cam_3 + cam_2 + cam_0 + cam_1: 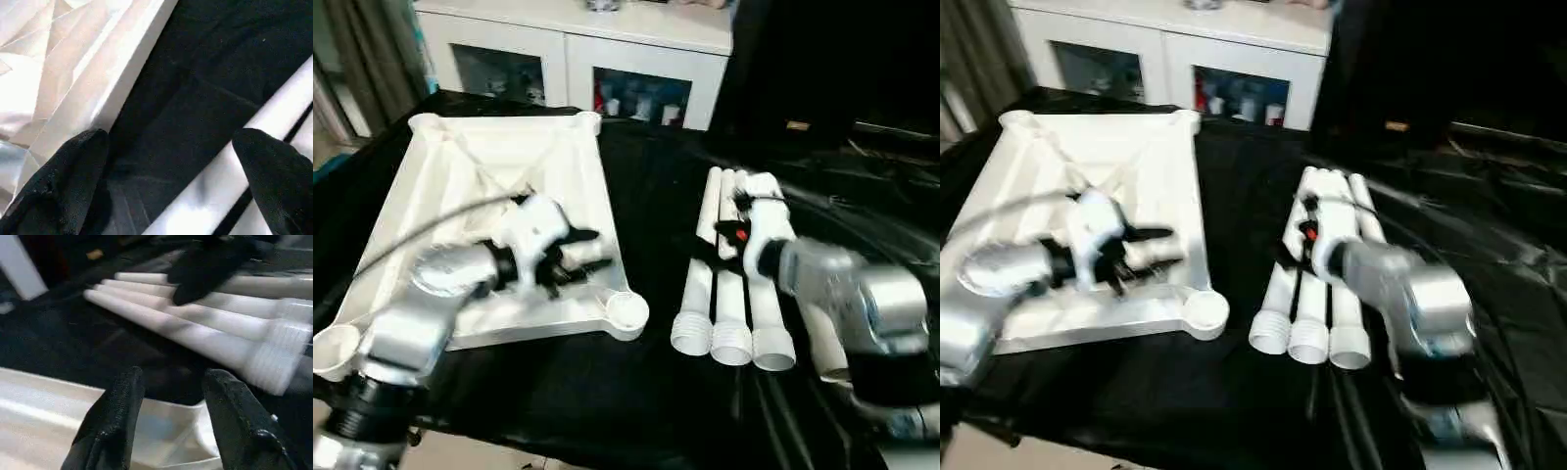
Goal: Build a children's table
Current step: Pick table leg
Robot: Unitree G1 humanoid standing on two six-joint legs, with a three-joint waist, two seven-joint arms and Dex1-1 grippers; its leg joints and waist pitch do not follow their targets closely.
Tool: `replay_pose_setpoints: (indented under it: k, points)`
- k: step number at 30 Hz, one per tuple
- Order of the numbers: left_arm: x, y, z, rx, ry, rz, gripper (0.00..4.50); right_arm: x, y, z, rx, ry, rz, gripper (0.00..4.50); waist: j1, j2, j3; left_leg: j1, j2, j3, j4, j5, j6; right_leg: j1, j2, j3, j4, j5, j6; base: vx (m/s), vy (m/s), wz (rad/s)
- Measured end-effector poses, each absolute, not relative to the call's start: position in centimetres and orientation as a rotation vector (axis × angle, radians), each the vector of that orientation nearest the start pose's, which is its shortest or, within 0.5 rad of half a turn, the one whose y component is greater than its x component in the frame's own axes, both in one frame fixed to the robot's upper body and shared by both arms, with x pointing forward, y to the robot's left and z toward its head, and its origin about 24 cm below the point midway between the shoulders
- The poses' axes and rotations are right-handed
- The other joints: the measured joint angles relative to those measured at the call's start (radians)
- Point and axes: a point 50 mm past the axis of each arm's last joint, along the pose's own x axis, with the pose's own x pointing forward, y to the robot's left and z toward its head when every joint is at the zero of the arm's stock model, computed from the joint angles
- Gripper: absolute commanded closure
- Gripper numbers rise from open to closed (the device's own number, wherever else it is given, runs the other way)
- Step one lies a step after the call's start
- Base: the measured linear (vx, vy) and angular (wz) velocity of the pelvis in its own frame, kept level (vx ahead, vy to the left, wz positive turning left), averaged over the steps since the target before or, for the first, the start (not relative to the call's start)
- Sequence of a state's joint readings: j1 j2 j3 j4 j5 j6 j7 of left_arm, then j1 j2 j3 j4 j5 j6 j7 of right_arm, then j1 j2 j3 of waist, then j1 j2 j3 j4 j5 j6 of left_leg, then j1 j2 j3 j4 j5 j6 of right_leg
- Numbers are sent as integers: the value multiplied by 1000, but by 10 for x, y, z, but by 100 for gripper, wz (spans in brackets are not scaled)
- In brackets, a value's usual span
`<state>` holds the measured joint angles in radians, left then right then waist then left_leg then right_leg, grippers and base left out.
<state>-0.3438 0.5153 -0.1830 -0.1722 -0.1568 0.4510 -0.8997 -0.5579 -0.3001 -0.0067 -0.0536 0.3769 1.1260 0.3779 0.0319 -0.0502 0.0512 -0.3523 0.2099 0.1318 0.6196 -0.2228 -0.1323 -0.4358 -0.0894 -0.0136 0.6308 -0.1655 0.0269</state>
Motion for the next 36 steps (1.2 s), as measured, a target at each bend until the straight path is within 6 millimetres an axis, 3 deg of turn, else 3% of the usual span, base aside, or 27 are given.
replay_pose_setpoints:
  k: [3,9,20,24,30,36]
  points:
    - [271,138,114,398,226,-1094,157,316,-137,115,62,638,553,0,0,-7,-1,0,0,0,0,0,-1,0,0,0,0,0,0,0,0,0]
    - [262,136,113,402,294,-1130,157,316,-143,98,53,774,463,0,2,-14,0,0,0,0,0,1,-2,0,0,0,0,0,0,0,0,0]
    - [255,135,114,394,341,-1150,157,312,-130,92,108,867,523,0,1,-22,-2,0,0,0,0,1,-3,0,0,0,0,0,0,0,0,0]
    - [253,135,115,392,350,-1150,157,312,-130,85,128,902,524,0,1,-29,-3,0,0,0,0,1,-3,0,0,0,0,0,0,0,0,0]
    - [250,136,112,381,375,-1148,157,310,-128,74,134,960,528,0,1,-30,-3,0,1,0,0,2,-3,0,0,0,0,0,0,0,0,0]
    - [247,136,113,377,387,-1152,157,308,-124,62,150,1020,529,0,2,-43,-4,0,1,0,0,2,-3,0,0,-1,1,0,0,0,0,0]
